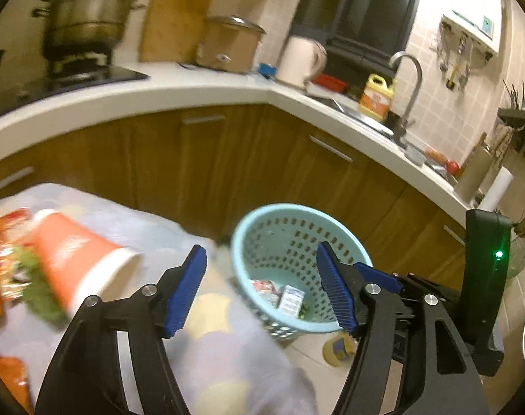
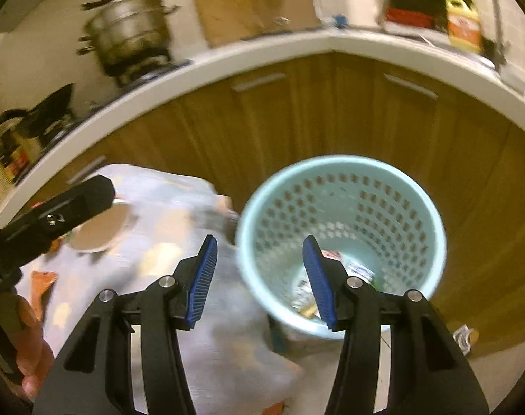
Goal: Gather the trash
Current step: 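Move both open grippers back over the table, then grasp the orange snack packet with the left gripper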
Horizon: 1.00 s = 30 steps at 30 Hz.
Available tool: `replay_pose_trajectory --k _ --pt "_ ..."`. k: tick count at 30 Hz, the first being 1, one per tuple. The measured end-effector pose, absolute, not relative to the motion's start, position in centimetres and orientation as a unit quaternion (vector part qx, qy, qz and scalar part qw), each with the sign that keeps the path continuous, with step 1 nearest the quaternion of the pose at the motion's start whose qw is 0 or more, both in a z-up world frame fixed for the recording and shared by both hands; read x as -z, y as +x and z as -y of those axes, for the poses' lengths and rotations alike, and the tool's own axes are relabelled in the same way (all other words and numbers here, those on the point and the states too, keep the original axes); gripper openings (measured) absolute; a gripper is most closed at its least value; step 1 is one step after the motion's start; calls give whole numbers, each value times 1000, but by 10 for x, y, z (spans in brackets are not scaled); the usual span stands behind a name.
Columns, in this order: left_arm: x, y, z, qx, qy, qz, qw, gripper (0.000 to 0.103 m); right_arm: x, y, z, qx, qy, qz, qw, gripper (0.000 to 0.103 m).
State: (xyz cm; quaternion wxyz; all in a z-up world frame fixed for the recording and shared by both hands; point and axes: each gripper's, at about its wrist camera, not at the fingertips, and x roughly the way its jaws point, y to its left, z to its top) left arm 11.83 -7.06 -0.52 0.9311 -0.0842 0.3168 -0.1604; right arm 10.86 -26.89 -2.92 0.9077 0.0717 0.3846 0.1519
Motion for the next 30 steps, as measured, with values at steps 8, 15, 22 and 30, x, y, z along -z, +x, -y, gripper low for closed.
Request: replay_pose_trajectory --k 8,15,22,30 --pt "-9 53 -21 59 -101 -288 950 69 15 77 190 -223 33 -365 903 48" --pt "1 -1 -111 -48 -123 -294 947 77 33 50 117 -274 12 -370 888 48" --pt "32 -24 -172 -91 -164 -333 924 78 51 39 74 -289 -17 -374 881 48" --pt "55 -22 -157 -57 -146 -366 917 80 55 39 74 -290 -27 -373 881 48"
